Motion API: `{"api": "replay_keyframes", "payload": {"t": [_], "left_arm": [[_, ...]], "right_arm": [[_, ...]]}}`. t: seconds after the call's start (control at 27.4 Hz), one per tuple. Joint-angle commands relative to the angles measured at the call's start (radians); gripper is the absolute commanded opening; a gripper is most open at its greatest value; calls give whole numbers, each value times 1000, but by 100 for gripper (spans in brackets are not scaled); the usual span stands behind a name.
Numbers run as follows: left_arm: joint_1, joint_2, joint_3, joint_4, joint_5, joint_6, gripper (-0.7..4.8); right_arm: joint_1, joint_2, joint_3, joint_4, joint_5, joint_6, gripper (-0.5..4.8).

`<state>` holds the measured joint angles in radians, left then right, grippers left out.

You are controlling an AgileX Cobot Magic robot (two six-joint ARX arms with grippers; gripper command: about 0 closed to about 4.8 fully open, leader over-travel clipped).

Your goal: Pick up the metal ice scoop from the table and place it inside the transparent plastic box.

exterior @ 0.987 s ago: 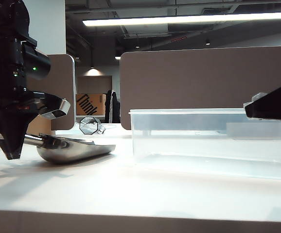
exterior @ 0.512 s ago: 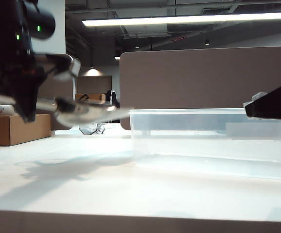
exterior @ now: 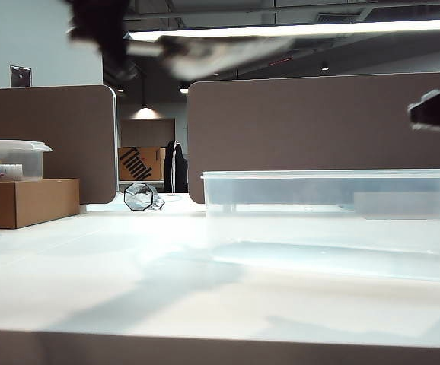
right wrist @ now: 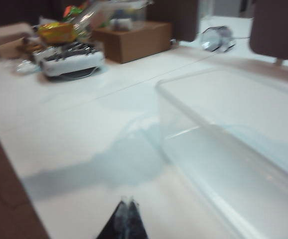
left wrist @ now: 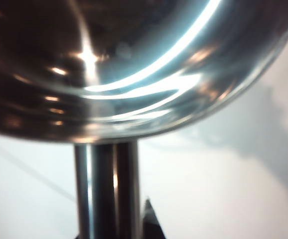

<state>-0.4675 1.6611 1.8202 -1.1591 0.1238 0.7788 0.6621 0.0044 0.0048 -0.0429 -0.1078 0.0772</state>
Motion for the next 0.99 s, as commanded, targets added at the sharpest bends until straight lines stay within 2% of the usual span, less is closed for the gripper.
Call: {"api": "replay_keyframes", "payload": {"t": [0.04, 0.18, 0.37, 0.66, 0.8, 0.99], "left_arm": [[-52, 7, 13, 73, 11, 158, -6], [-115, 63, 14, 108, -28, 232, -6], [-172, 170, 14, 193, -180, 330, -6], [-224, 277, 14, 333, -272, 449, -6], [-253, 291, 17, 385, -249, 512, -6], [-265, 293, 17, 491, -190, 527, -6]], "right_arm": [[-63, -1, 1, 32, -2, -2, -1], [-147, -1, 1, 27, -2, -2, -1], [-229, -1, 1, 24, 1, -2, -1], [-292, -1, 1, 24, 1, -2, -1], [-301, -1, 1, 24, 4, -2, -1], [-301, -1, 1, 24, 0, -2, -1]]}}
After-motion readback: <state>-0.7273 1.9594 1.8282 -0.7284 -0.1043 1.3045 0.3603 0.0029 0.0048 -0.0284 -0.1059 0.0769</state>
